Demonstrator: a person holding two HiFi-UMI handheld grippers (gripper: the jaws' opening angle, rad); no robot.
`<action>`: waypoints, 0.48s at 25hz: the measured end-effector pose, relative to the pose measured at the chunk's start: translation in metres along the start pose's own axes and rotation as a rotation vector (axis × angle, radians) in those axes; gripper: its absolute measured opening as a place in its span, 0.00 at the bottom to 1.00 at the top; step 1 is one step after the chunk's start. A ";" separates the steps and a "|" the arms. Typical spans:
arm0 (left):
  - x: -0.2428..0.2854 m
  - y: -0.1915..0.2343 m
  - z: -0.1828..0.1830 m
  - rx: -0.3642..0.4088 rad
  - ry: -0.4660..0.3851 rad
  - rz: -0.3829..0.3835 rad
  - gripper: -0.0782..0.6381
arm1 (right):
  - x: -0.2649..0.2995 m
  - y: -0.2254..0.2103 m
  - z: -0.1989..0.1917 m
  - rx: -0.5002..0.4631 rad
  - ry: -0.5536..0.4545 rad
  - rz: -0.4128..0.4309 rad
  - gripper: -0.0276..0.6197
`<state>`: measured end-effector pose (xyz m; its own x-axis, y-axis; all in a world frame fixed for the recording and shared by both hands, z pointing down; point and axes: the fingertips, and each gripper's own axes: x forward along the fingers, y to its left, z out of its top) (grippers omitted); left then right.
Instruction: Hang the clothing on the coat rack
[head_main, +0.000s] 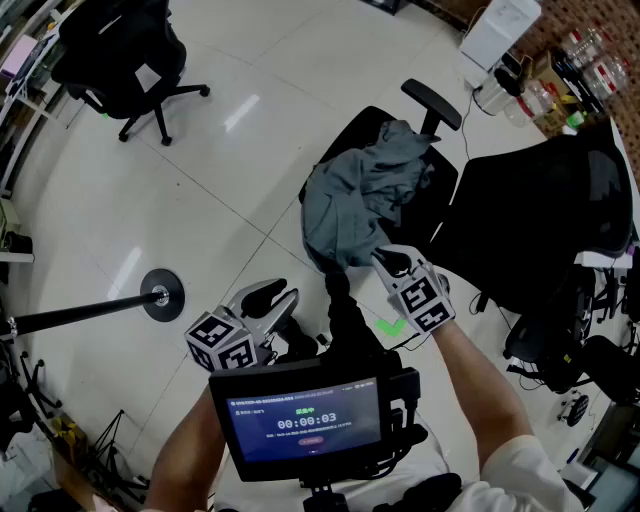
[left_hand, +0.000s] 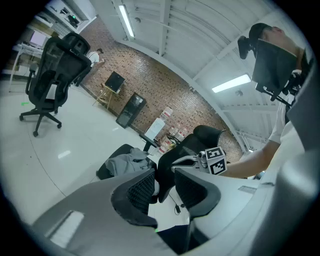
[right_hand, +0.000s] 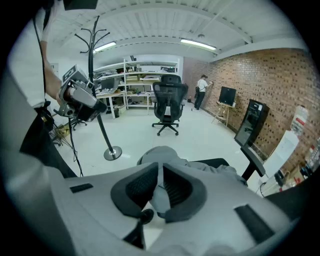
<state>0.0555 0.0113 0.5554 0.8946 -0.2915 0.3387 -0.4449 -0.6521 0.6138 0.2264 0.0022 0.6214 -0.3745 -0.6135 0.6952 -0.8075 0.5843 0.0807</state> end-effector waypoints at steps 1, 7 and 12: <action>0.003 0.000 0.001 0.000 0.001 -0.002 0.29 | 0.004 -0.002 0.001 -0.018 0.005 0.001 0.16; 0.016 0.001 0.003 -0.004 0.008 -0.003 0.29 | 0.031 -0.007 -0.004 -0.190 0.079 0.007 0.32; 0.023 0.010 -0.005 -0.009 0.014 0.023 0.29 | 0.052 -0.012 -0.015 -0.331 0.138 -0.007 0.32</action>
<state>0.0713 0.0015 0.5732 0.8836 -0.2964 0.3624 -0.4655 -0.6388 0.6126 0.2231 -0.0289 0.6676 -0.2865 -0.5537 0.7818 -0.6096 0.7349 0.2971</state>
